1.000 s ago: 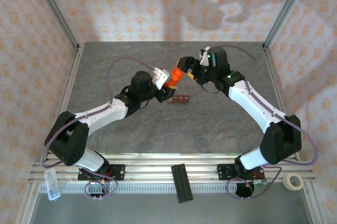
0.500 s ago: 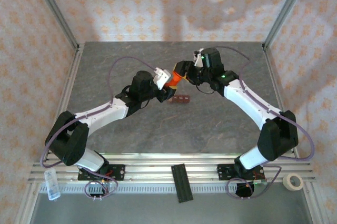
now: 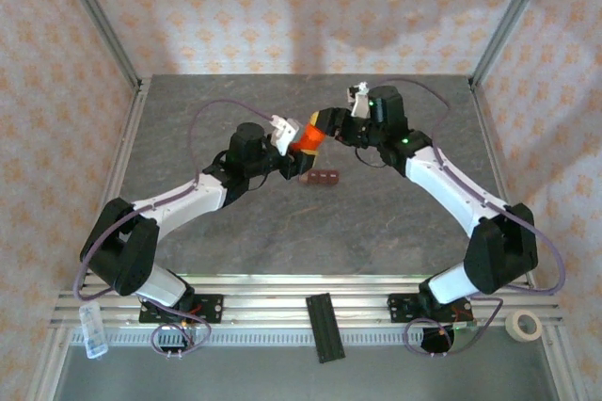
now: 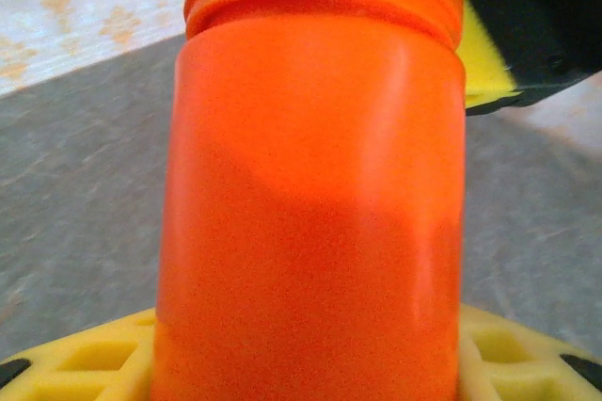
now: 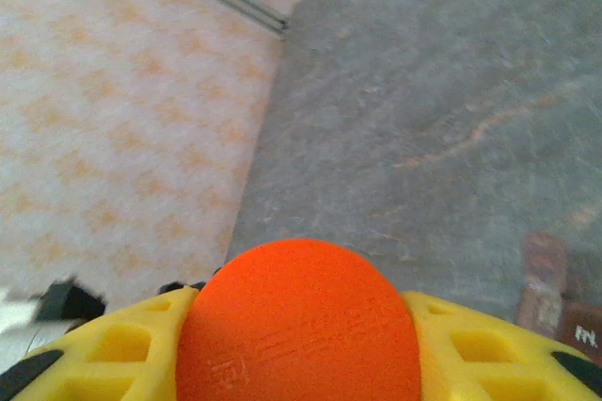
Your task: Sort the pills into containers
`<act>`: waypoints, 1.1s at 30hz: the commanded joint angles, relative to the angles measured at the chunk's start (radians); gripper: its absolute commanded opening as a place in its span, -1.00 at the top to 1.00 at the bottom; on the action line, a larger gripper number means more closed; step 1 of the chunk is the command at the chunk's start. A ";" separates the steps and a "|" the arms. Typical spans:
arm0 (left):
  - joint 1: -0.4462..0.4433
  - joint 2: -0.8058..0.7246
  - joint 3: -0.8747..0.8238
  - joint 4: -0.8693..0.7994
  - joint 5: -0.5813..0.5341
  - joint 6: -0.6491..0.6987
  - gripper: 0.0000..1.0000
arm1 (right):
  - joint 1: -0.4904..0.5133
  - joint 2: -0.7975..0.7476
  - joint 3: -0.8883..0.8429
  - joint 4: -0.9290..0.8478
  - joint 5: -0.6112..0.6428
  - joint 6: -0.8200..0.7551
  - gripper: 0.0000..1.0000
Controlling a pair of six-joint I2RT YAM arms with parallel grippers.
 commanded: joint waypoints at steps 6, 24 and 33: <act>0.024 0.013 0.009 0.106 0.178 -0.128 1.00 | -0.081 -0.037 -0.022 0.126 -0.171 -0.166 0.09; -0.041 0.010 0.038 -0.085 -0.136 0.128 1.00 | -0.057 -0.046 -0.017 -0.061 0.157 0.179 -0.81; -0.060 0.018 0.044 -0.101 -0.182 0.160 1.00 | 0.016 -0.013 0.001 -0.095 0.195 0.190 -0.82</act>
